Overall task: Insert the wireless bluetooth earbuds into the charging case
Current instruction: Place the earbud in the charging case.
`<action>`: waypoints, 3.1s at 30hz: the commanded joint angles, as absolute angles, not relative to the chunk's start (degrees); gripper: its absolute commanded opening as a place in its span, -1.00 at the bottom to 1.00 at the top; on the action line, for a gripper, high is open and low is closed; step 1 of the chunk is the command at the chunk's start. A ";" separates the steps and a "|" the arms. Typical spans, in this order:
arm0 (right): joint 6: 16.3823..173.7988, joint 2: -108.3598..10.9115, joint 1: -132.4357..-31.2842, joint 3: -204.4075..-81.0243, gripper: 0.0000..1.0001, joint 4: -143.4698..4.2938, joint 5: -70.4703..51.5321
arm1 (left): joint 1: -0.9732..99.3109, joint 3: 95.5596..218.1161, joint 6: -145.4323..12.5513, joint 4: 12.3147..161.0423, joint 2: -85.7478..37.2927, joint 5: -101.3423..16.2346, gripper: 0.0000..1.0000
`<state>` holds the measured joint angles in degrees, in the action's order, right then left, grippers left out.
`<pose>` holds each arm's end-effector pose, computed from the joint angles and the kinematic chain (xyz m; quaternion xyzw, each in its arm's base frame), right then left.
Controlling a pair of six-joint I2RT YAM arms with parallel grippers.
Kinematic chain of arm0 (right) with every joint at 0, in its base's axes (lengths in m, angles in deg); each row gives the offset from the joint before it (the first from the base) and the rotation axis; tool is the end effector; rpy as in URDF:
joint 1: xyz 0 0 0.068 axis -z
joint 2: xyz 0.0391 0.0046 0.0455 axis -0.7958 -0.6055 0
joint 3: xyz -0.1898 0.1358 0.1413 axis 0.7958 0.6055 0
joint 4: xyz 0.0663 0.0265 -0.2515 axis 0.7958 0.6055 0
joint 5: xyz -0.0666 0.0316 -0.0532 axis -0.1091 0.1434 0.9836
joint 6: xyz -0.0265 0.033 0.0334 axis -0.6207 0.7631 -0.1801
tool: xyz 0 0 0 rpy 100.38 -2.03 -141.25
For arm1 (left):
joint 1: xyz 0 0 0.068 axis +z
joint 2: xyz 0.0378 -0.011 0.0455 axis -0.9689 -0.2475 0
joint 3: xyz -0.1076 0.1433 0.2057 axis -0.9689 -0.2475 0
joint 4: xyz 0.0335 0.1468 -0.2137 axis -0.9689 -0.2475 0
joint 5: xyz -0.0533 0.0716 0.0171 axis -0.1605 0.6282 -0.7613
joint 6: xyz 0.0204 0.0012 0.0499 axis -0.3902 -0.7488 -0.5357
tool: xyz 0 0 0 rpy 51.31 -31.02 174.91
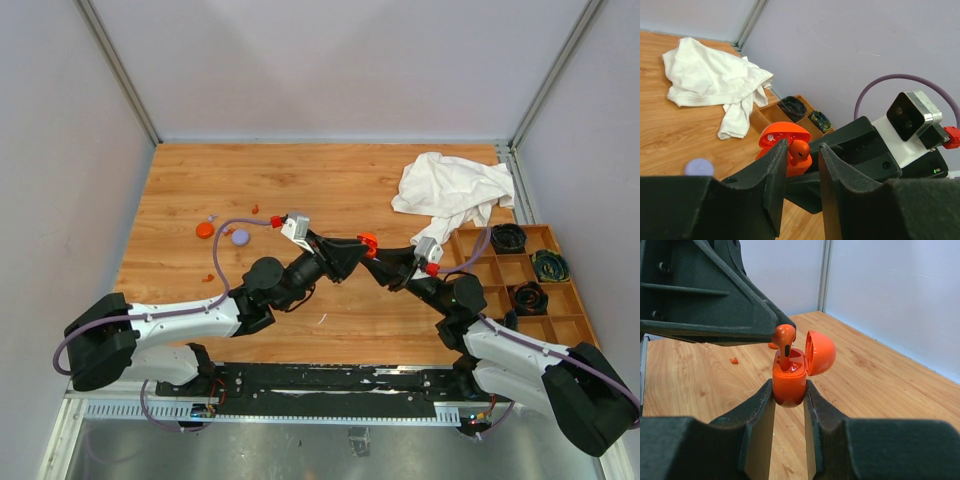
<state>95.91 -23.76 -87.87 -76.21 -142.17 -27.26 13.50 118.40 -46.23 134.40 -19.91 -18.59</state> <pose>0.1384 0.1162 0.2394 -0.3049 0.4650 0.4102 0.7229 0.1352 -0.2354 0.2857 0.0598 0.6265 -0.5064 0.5895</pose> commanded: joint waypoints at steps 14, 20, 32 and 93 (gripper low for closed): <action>95.72 -22.92 -88.76 -76.76 -0.83 -143.29 -27.14 | 12.97 120.20 -45.79 130.01 -18.06 -21.01 -0.14; 95.66 -23.01 -88.76 -76.74 -0.83 -143.14 -27.01 | 12.99 119.93 -45.53 128.65 -16.97 -20.65 -0.09; 95.72 -23.17 -88.77 -76.84 -0.83 -142.96 -26.83 | 12.98 119.21 -44.98 126.84 -15.14 -21.04 -0.05; 96.15 -23.87 -88.72 -76.28 -0.83 -142.67 -26.90 | 13.02 125.25 -46.69 111.34 -13.58 -17.82 0.11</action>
